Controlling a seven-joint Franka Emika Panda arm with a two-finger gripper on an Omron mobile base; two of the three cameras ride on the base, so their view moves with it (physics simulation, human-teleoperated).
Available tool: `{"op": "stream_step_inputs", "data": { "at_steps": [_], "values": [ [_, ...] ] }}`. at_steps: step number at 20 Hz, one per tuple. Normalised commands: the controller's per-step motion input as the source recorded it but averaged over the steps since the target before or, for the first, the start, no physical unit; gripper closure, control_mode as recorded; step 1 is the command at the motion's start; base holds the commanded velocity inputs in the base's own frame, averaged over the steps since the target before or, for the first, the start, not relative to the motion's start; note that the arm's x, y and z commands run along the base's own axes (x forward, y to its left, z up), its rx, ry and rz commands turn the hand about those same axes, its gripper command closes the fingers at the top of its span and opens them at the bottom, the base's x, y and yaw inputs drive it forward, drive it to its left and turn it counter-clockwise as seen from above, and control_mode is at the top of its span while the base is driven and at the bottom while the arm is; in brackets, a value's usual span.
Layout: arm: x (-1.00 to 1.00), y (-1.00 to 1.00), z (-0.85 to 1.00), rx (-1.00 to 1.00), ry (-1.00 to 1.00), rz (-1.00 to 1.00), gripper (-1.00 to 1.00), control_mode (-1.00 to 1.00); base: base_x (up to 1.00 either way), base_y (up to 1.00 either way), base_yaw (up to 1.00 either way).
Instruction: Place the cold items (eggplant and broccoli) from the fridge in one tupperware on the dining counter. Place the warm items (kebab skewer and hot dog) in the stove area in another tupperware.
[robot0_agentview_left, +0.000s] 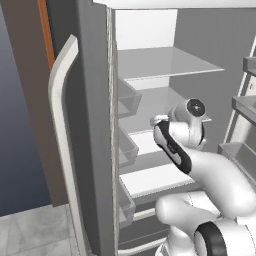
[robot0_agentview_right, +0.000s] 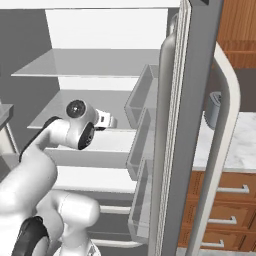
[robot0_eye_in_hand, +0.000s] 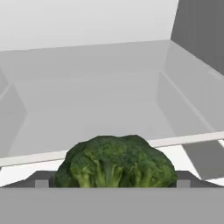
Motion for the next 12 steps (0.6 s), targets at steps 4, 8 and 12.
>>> {"op": "stream_step_inputs", "data": {
  "at_steps": [4,8,12],
  "values": [
    [-1.0,0.0,0.5,0.0,0.15,0.0,1.0,-1.0,0.0,0.0,0.0],
    [-1.0,0.01,-0.13,0.01,0.01,0.0,1.0,-1.0,0.0,0.0,0.0],
    [-1.0,0.13,-0.71,-0.02,-0.06,0.0,1.0,-1.0,0.0,0.0,0.0]
  ]
}}
